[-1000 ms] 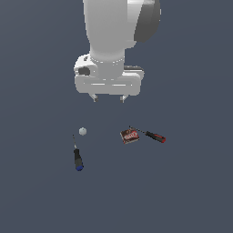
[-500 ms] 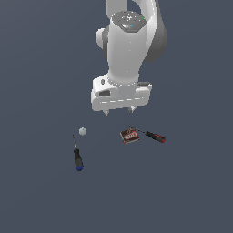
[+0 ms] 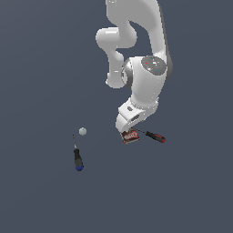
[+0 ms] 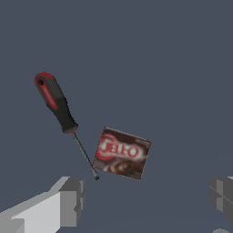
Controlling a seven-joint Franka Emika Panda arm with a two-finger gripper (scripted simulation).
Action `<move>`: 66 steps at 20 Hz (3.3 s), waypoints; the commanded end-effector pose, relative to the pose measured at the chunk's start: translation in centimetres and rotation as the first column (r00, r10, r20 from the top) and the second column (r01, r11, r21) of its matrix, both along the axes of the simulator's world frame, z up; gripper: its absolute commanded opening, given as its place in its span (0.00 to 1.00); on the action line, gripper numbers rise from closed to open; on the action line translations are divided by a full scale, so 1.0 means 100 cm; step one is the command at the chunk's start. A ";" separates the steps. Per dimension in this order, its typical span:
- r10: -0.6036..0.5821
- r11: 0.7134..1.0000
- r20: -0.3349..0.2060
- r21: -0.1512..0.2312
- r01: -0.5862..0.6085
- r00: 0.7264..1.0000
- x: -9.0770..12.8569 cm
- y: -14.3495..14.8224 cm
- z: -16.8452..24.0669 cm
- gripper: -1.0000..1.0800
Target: Pick up a designated object from a clutter of objects.
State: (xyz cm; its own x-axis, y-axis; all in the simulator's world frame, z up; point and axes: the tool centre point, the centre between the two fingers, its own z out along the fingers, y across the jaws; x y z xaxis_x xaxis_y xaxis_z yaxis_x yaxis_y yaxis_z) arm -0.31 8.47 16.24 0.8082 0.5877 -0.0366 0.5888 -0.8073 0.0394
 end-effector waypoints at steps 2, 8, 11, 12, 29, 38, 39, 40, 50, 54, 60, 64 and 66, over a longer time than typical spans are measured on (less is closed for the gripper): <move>0.151 0.988 -0.002 0.011 -0.151 0.989 -0.008 0.027 -0.032 0.96; 0.337 0.941 0.000 0.033 -0.337 0.941 -0.025 0.063 -0.071 0.96; 0.398 0.917 0.003 0.042 -0.397 0.918 -0.031 0.075 -0.084 0.96; 0.413 0.910 0.003 0.045 -0.413 0.911 -0.033 0.078 -0.087 0.96; 0.461 0.886 0.005 0.053 -0.460 0.888 -0.041 0.087 -0.120 0.96; 0.464 0.885 0.006 0.053 -0.463 0.886 -0.041 0.088 -0.148 0.96; 0.464 0.885 0.006 0.053 -0.463 0.886 -0.041 0.088 -0.148 0.96; 0.464 0.885 0.006 0.053 -0.463 0.886 -0.041 0.088 -0.148 0.00; 0.464 0.885 0.006 0.053 -0.463 0.886 -0.041 0.088 -0.148 0.00; 0.464 0.885 0.006 0.053 -0.463 0.886 -0.042 0.086 -0.145 0.00; 0.464 0.885 0.006 0.052 -0.463 0.886 -0.046 0.075 -0.129 0.00; 0.464 0.885 0.006 0.051 -0.464 0.886 -0.051 0.063 -0.111 0.00; 0.464 0.885 0.006 0.051 -0.464 0.886 -0.055 0.056 -0.100 0.00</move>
State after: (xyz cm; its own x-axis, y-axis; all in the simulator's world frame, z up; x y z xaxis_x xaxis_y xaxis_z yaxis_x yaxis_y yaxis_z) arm -5.59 14.62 5.42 0.4426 0.8967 -0.0023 0.8967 -0.4426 -0.0002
